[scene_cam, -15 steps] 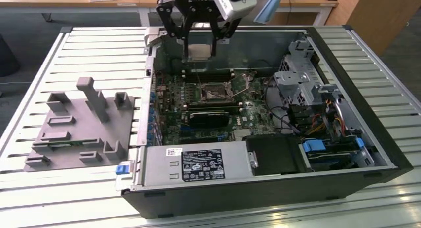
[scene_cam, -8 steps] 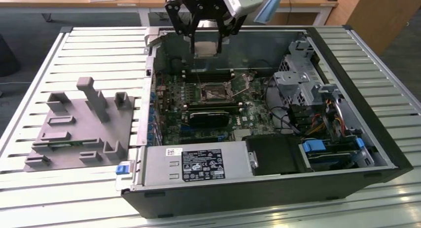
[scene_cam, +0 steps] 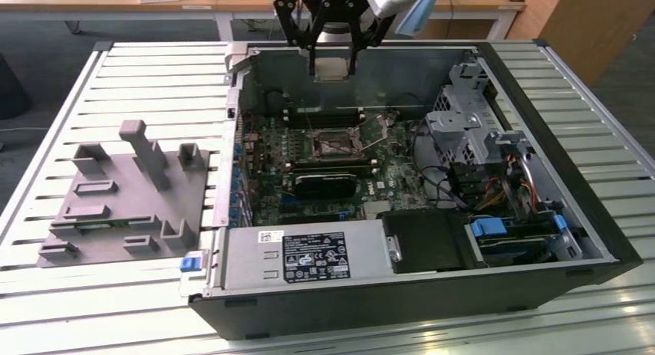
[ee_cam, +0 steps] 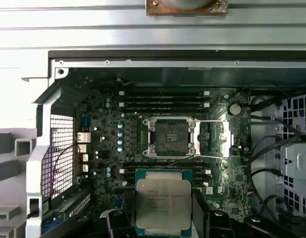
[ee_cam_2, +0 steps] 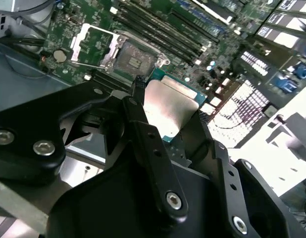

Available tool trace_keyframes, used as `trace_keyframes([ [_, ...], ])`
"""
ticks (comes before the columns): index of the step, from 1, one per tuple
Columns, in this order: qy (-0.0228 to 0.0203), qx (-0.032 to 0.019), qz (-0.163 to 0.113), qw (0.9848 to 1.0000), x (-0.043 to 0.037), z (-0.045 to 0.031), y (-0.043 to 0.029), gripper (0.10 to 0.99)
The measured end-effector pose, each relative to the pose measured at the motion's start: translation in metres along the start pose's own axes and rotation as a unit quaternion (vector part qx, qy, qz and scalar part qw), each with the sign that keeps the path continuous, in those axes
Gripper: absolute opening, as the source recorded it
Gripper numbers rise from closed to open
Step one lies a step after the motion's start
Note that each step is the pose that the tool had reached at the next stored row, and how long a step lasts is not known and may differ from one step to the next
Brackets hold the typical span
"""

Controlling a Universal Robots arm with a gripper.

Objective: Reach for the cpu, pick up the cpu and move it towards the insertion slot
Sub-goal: 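Pick up the cpu and move it towards the insertion slot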

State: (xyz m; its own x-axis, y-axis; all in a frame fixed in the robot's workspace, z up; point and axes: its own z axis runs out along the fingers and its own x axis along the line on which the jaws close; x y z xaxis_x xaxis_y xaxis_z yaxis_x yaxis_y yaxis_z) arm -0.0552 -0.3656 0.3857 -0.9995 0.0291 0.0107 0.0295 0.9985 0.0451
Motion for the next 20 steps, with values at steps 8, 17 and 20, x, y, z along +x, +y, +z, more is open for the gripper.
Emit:
trace_keyframes([
  [8,0.0,0.0004,0.0,1.0,-0.019,0.0019,0.0149,0.541],
  [17,-0.0005,0.0019,0.01,0.9999,-0.0246,0.0027,0.0159,0.541],
  [20,-0.0014,0.0026,0.031,0.9995,-0.0247,0.0037,0.0158,0.541],
])
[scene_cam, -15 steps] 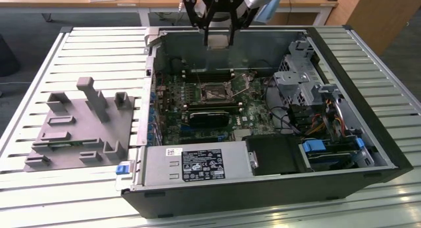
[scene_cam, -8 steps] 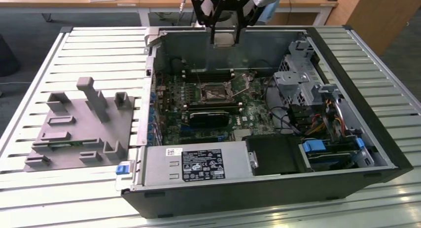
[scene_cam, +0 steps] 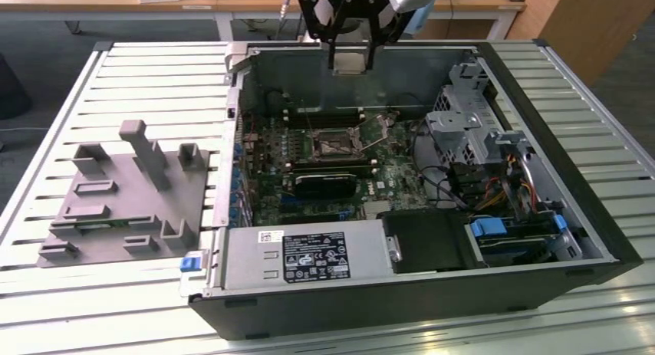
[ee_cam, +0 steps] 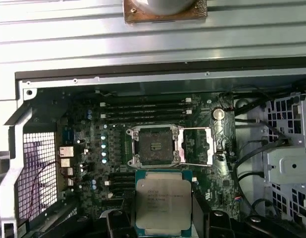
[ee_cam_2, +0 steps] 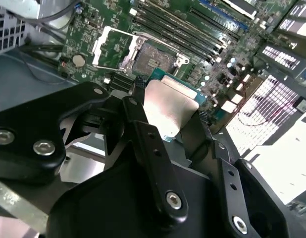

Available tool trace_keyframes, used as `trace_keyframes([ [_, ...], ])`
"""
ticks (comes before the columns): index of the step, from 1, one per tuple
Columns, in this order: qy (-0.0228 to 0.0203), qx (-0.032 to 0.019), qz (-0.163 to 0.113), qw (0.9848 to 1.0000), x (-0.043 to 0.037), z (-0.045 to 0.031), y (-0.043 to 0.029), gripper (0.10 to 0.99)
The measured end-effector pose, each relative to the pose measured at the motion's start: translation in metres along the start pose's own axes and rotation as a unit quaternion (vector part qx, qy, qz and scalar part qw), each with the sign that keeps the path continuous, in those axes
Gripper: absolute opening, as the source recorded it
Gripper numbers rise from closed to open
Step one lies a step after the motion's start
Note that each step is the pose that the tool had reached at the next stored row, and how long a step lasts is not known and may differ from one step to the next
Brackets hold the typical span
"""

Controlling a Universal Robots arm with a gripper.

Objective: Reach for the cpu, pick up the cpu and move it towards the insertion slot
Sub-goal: 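Pick up the cpu and move it towards the insertion slot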

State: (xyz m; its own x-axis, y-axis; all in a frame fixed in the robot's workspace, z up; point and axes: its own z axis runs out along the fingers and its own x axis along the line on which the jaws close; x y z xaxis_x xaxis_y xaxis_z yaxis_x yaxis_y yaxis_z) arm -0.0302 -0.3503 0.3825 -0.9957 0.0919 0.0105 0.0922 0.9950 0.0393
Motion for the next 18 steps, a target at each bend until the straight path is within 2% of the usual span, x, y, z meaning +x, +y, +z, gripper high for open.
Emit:
trace_keyframes([
  [3,-0.001,0.0001,0.024,0.9997,0.0,0.0012,-0.0001,0.541],
  [7,-0.0022,0.0001,0.054,0.9985,0.0,0.0025,-0.0001,0.541],
  [13,-0.004,0.0001,0.098,0.9952,0.0,0.0039,-0.0001,0.541],
  [18,-0.0051,0.0003,0.124,0.9923,0.0,0.0044,0.0,0.541],
])
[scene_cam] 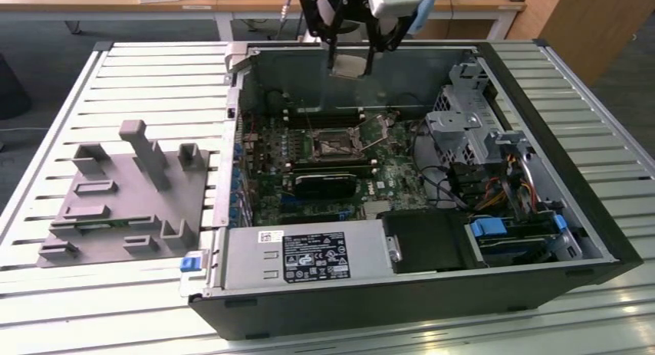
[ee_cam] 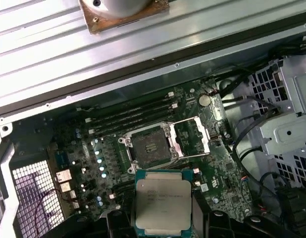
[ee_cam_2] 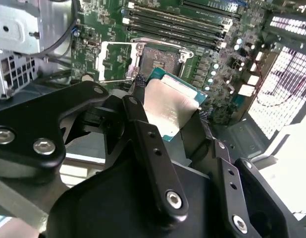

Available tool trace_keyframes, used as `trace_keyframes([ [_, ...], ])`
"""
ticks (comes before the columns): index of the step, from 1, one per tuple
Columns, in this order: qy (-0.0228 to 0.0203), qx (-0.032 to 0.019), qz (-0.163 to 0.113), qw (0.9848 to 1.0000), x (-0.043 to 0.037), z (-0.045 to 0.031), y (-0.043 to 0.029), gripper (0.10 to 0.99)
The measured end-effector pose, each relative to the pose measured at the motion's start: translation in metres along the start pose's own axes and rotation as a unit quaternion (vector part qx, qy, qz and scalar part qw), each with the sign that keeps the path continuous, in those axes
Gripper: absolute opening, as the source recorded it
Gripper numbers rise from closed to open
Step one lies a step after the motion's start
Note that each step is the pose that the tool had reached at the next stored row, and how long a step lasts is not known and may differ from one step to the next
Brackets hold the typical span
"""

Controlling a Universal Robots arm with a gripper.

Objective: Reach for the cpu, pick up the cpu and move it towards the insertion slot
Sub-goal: 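Pick up the cpu and move it towards the insertion slot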

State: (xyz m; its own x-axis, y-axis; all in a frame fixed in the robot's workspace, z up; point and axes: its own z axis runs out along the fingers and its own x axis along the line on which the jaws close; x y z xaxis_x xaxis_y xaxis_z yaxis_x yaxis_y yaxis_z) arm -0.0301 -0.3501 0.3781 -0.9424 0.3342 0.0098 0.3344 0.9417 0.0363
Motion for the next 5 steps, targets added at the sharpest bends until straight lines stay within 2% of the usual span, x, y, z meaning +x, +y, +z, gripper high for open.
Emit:
trace_keyframes([
  [5,-0.0012,0.0005,0.026,0.9997,0.0001,0.0006,0.0004,0.541],
])
